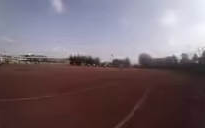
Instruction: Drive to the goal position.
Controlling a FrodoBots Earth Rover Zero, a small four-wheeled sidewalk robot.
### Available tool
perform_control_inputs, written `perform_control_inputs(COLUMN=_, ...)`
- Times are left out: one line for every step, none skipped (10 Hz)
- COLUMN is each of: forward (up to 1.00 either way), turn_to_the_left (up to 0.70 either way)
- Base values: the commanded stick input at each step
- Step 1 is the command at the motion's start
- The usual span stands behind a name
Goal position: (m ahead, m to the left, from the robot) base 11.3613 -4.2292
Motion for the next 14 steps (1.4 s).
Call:
perform_control_inputs(forward=0.7, turn_to_the_left=-0.35)
perform_control_inputs(forward=0.7, turn_to_the_left=-0.35)
perform_control_inputs(forward=0.7, turn_to_the_left=-0.35)
perform_control_inputs(forward=0.7, turn_to_the_left=-0.35)
perform_control_inputs(forward=0.7, turn_to_the_left=-0.35)
perform_control_inputs(forward=0.7, turn_to_the_left=-0.35)
perform_control_inputs(forward=0.7, turn_to_the_left=-0.35)
perform_control_inputs(forward=0.7, turn_to_the_left=-0.35)
perform_control_inputs(forward=0.7, turn_to_the_left=-0.35)
perform_control_inputs(forward=0.7, turn_to_the_left=-0.35)
perform_control_inputs(forward=0.7, turn_to_the_left=-0.35)
perform_control_inputs(forward=0.7, turn_to_the_left=-0.35)
perform_control_inputs(forward=0.7, turn_to_the_left=-0.35)
perform_control_inputs(forward=0.7, turn_to_the_left=-0.35)
